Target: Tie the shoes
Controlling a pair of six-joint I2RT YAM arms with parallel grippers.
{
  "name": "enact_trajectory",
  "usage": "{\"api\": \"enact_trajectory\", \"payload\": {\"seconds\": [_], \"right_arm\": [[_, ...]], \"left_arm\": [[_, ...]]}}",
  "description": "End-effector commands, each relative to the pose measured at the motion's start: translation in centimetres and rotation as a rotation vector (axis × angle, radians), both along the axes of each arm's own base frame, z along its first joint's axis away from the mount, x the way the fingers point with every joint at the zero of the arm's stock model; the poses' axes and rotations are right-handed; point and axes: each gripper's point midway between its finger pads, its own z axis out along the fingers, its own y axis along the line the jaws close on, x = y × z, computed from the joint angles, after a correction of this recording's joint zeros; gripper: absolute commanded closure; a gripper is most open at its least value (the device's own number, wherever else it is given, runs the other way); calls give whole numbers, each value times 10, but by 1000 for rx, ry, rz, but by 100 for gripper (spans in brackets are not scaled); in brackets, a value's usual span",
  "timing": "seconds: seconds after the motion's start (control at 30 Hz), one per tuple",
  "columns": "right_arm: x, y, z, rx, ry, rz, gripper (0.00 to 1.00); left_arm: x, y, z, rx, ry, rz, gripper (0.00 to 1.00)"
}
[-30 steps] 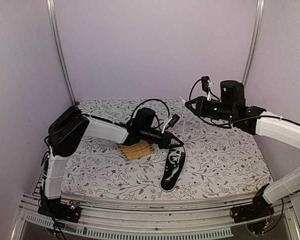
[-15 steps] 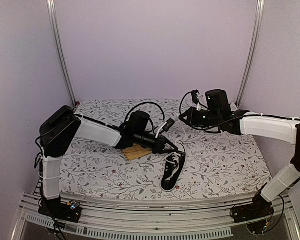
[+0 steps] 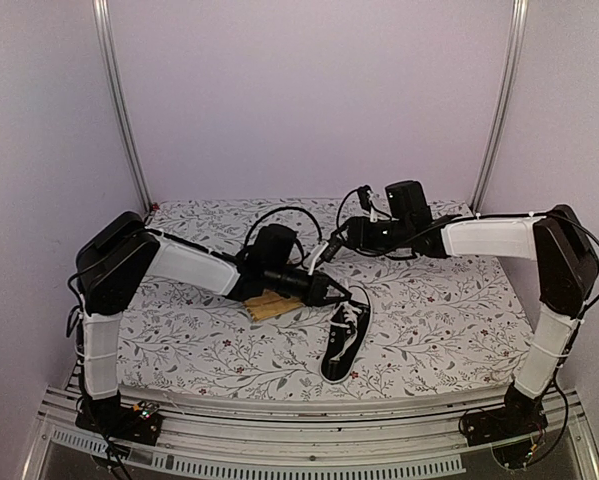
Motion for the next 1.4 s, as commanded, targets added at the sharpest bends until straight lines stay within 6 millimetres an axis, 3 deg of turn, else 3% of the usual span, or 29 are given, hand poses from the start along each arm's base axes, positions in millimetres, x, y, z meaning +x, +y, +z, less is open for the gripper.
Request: {"api": "enact_trajectory", "payload": {"seconds": [0.0, 0.1, 0.23, 0.4, 0.53, 0.83, 1.37], "right_arm": [[20, -20, 19, 11, -74, 19, 38], [14, -43, 10, -30, -83, 5, 34], [-13, -58, -10, -56, -110, 48, 47], [-69, -53, -38, 39, -98, 212, 64], [-86, -38, -43, 83, -120, 302, 74], [-98, -8, -61, 106, -115, 418, 84], [-95, 20, -72, 161, -173, 510, 84]], "left_arm": [[14, 8, 16, -8, 41, 91, 100], [21, 9, 17, -7, 79, 124, 100], [30, 12, 17, 1, 123, 169, 100], [32, 12, 24, -7, 141, 176, 100], [31, 14, 28, -4, 142, 175, 100], [28, 14, 30, 3, 147, 168, 100], [26, 9, 38, -15, 152, 135, 100]]}}
